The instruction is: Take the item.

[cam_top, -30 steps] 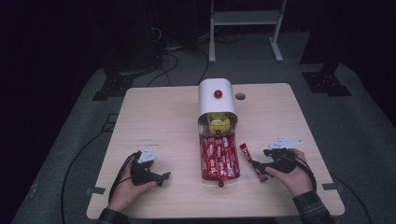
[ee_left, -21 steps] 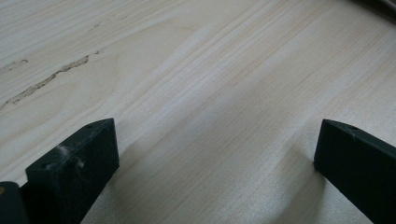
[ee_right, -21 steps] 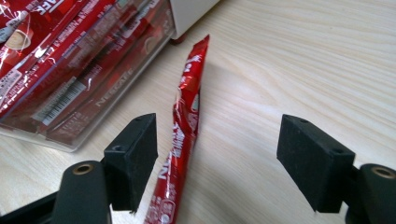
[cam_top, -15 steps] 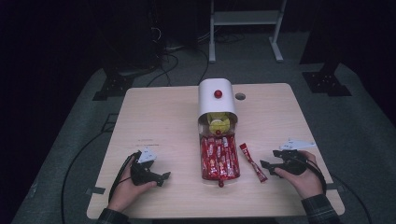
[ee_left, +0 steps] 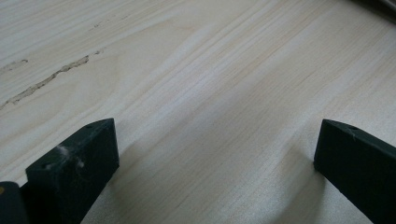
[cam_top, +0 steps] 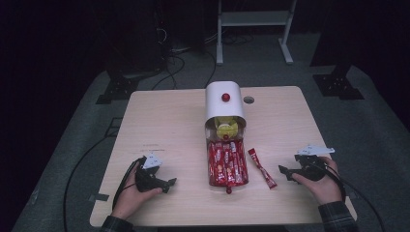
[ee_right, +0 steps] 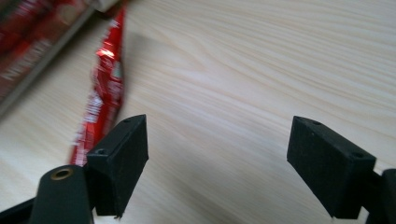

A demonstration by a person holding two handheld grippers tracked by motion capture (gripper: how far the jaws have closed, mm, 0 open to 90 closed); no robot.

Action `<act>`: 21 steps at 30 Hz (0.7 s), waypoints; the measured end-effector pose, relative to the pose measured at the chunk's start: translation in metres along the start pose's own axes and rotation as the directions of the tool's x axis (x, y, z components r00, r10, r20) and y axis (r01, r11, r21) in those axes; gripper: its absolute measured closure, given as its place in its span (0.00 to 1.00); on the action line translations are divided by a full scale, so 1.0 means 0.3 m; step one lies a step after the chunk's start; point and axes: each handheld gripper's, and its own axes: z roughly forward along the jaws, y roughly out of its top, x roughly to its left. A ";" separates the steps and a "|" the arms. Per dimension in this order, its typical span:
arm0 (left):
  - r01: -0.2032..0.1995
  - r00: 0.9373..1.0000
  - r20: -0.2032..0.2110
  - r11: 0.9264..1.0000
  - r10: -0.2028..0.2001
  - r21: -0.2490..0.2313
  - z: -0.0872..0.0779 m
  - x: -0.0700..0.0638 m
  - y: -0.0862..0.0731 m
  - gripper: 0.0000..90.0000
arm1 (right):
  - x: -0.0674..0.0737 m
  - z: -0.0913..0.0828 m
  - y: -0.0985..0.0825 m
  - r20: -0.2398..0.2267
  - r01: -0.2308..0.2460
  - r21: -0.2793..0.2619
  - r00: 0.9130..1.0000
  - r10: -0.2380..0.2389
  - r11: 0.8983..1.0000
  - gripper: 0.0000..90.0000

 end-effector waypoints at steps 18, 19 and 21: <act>0.003 1.000 0.001 1.000 -0.003 0.000 0.000 -0.001 0.000 0.00 | -0.059 0.046 -0.039 0.046 -0.005 0.046 0.999 0.003 0.999 0.21; 0.003 1.000 0.000 1.000 -0.003 0.000 0.000 -0.001 0.000 0.00 | -0.058 0.047 -0.041 0.046 -0.005 0.047 0.999 0.003 0.999 0.21; 0.003 1.000 0.001 1.000 -0.003 0.000 0.000 -0.001 0.000 0.00 | -0.057 0.050 -0.044 0.048 -0.001 0.048 0.999 -0.001 0.999 0.21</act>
